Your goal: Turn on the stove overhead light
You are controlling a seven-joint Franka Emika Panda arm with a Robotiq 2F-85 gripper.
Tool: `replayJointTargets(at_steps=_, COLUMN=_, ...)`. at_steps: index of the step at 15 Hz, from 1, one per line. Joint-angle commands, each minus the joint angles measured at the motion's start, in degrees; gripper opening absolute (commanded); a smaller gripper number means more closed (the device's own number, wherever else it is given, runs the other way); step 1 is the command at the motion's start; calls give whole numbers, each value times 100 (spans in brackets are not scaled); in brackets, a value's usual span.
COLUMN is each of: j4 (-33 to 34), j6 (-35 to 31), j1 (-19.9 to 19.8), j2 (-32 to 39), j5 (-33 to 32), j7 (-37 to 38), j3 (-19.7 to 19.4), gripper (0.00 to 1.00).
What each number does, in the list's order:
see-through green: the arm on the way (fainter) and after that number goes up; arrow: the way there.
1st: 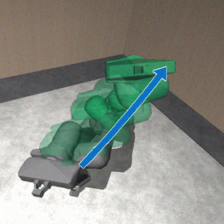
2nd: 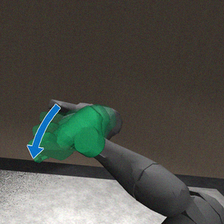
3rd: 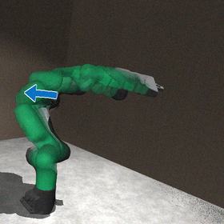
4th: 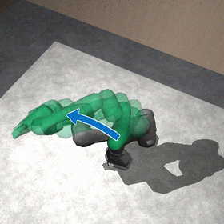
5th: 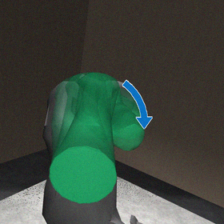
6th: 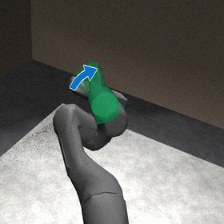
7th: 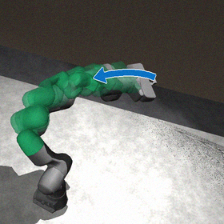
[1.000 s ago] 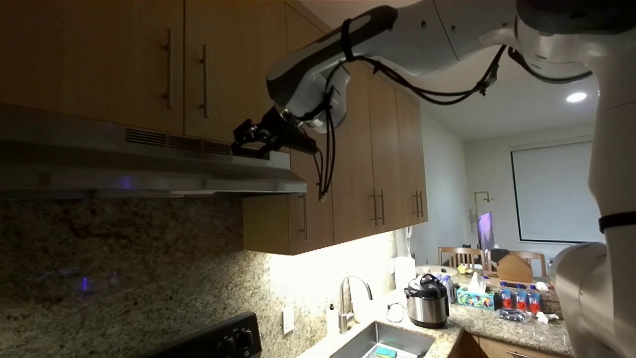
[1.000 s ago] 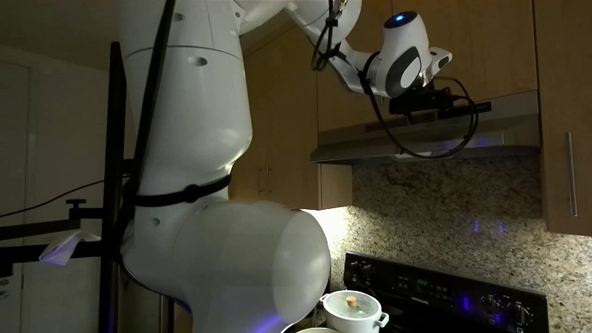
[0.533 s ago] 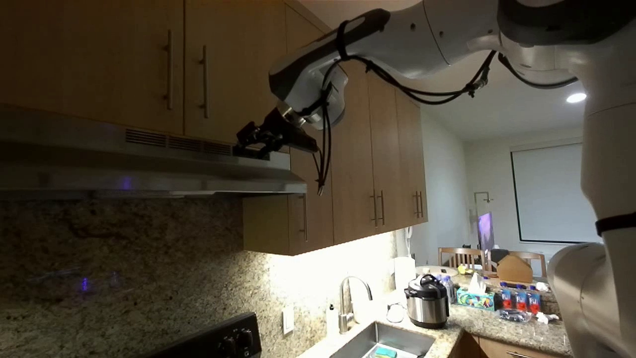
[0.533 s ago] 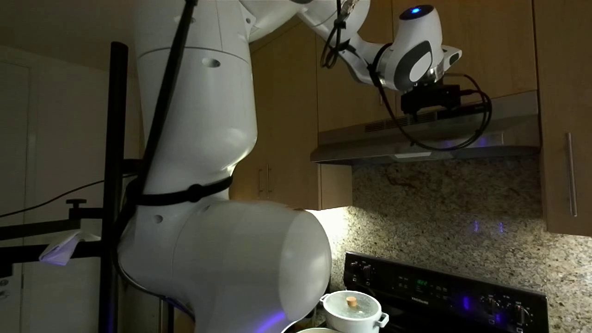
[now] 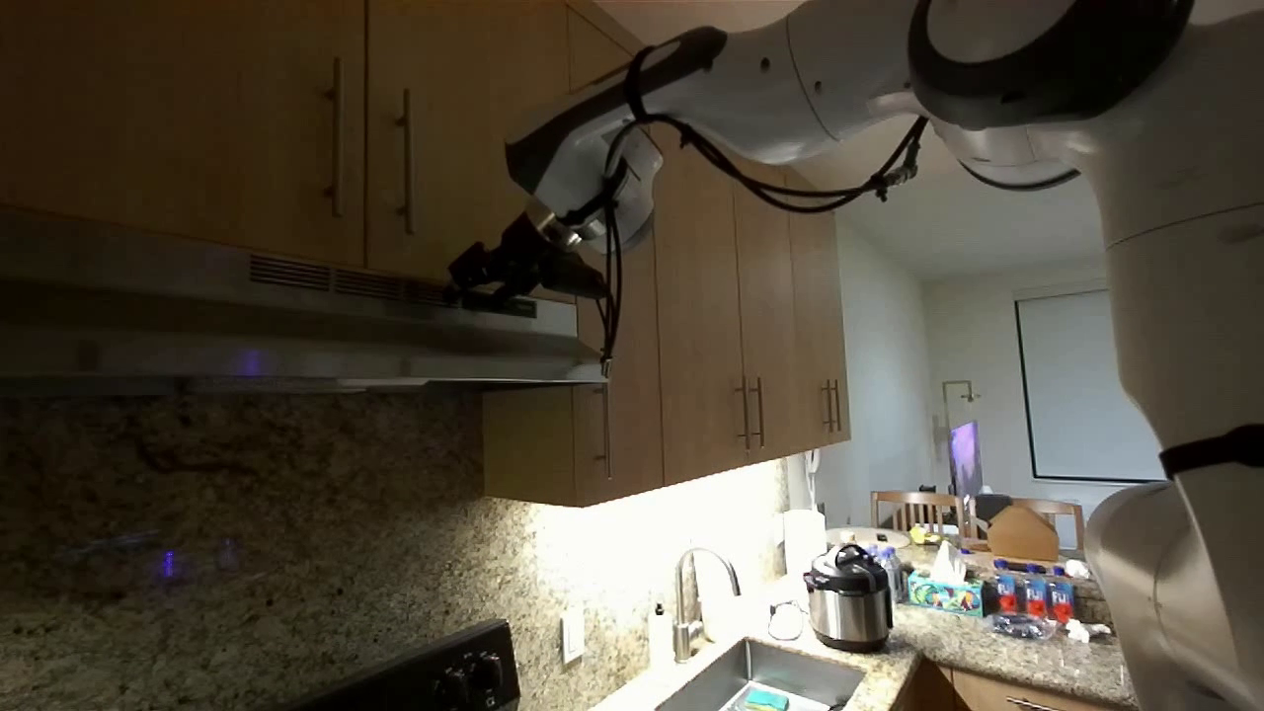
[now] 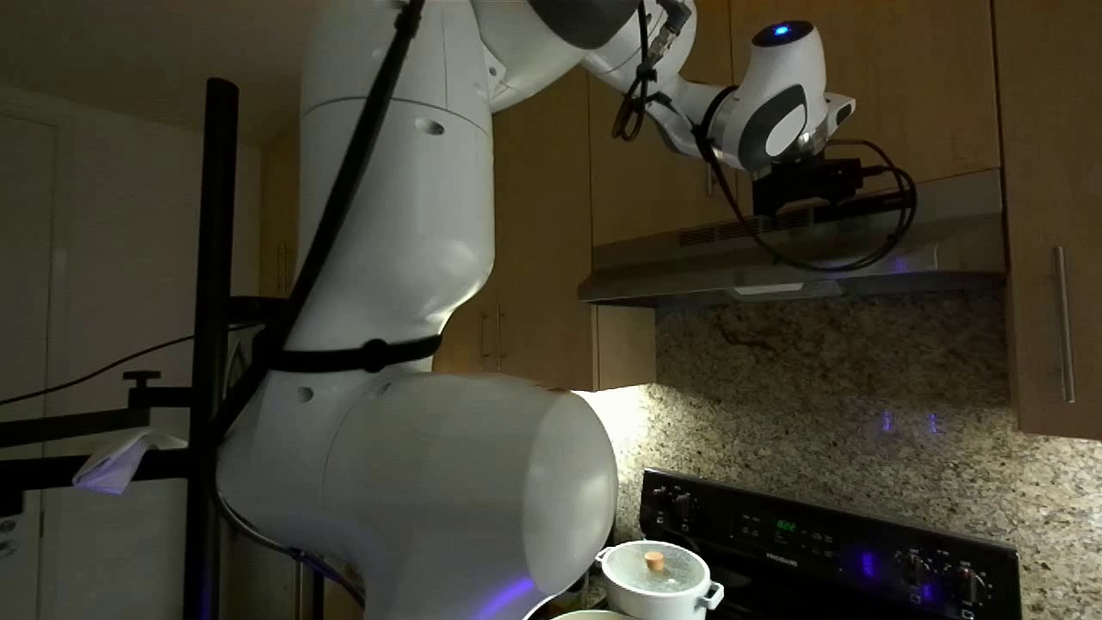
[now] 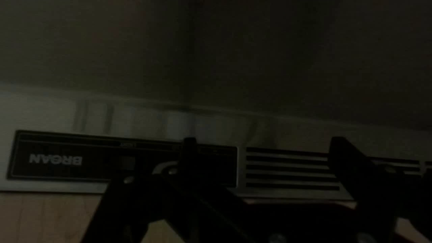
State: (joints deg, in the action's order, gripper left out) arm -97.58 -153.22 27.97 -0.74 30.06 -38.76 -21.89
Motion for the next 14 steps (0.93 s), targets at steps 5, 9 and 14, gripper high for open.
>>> replayJointTargets(at_steps=5, j4=673, j6=151, j1=-126, j2=420, j5=166, j7=-194, j3=-208, gripper=100)
replayJointTargets(at_steps=9, j4=630, j6=95, j1=-142, j2=363, j5=22, j7=2, j3=-283, gripper=100)
replayJointTargets(at_steps=14, j4=628, j6=141, j1=-136, j2=372, j5=60, j7=1, j3=-415, gripper=100)
